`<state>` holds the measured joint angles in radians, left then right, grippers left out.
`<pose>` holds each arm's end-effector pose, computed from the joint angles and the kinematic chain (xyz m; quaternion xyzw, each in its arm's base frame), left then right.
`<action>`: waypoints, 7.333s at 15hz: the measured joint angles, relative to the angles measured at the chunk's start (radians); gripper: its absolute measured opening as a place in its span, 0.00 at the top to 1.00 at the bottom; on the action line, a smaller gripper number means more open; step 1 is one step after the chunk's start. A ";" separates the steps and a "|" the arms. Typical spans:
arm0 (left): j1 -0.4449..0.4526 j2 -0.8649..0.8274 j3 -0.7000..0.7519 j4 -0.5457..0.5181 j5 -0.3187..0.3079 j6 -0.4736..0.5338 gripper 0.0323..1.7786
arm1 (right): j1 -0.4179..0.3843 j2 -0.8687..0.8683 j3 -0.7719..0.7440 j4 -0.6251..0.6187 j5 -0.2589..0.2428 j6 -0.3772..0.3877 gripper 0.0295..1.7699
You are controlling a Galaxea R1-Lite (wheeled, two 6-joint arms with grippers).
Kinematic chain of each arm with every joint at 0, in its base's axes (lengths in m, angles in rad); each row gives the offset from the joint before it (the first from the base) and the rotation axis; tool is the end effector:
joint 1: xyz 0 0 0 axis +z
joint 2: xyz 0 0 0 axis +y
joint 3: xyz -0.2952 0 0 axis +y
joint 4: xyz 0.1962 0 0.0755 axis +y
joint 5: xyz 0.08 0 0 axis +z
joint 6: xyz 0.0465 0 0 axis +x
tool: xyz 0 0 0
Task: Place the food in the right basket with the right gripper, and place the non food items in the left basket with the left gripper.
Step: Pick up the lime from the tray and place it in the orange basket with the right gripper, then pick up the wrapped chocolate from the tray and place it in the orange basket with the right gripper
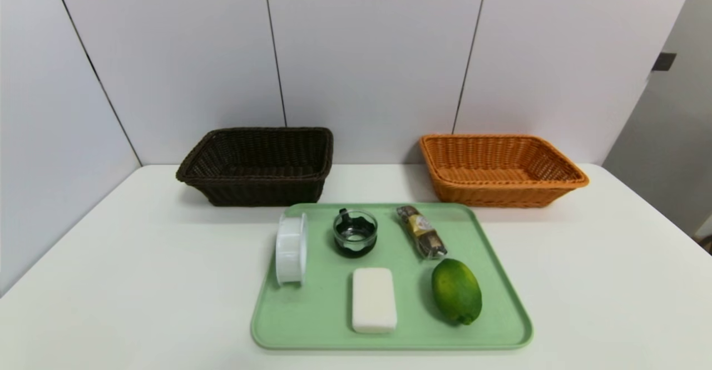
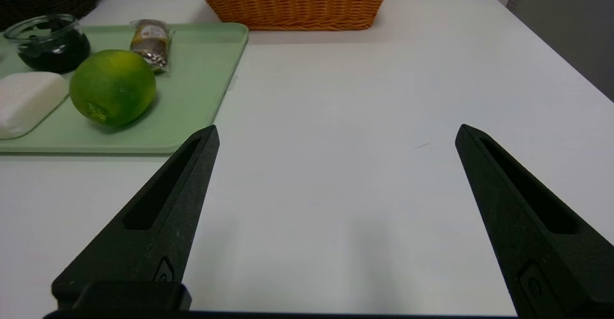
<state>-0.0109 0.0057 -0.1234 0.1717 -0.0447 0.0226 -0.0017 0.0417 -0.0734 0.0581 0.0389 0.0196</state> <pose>0.0170 -0.0023 0.0929 0.0108 0.0267 -0.0281 0.9992 0.0252 0.0018 0.0906 0.0101 0.0134 0.0185 0.9997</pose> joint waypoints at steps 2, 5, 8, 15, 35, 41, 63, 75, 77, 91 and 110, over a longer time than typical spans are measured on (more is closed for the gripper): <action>0.000 0.051 -0.117 0.100 -0.029 -0.001 0.05 | 0.000 0.090 -0.093 0.028 0.031 -0.001 0.04; 0.000 0.239 -0.306 0.164 -0.044 -0.030 0.05 | 0.002 0.325 -0.278 0.046 0.061 -0.017 0.04; -0.001 0.487 -0.511 0.184 -0.050 -0.062 0.05 | 0.021 0.601 -0.515 0.052 0.070 -0.026 0.04; -0.041 0.986 -0.851 0.193 -0.051 -0.124 0.05 | 0.400 1.242 -0.983 0.057 -0.092 0.167 0.04; -0.339 1.337 -1.000 0.320 0.153 -0.307 0.05 | 0.661 1.865 -1.543 0.807 -0.191 0.530 0.04; -0.363 1.393 -1.024 0.320 0.153 -0.321 0.05 | 0.663 1.926 -1.591 0.946 -0.167 0.589 0.04; -0.380 1.417 -1.020 0.321 0.151 -0.356 0.05 | 0.677 2.034 -1.612 1.005 -0.094 0.666 0.43; -0.382 1.396 -0.981 0.325 0.145 -0.356 0.05 | 0.488 1.903 -1.877 0.582 -0.238 0.708 0.44; -0.382 1.395 -0.975 0.324 0.145 -0.356 0.05 | 0.421 1.944 -1.873 0.477 -0.252 0.728 0.44; -0.385 1.395 -0.954 0.324 0.117 -0.361 0.05 | 0.229 2.236 -1.872 0.314 -0.276 0.770 0.27; -0.407 1.156 -0.880 0.342 0.120 -0.338 0.05 | 0.646 1.743 -1.672 0.698 -0.326 0.477 0.06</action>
<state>-0.4174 1.1617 -1.0034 0.5138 0.0753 -0.3151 0.6447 1.7851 -1.7457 0.7557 -0.2870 0.4968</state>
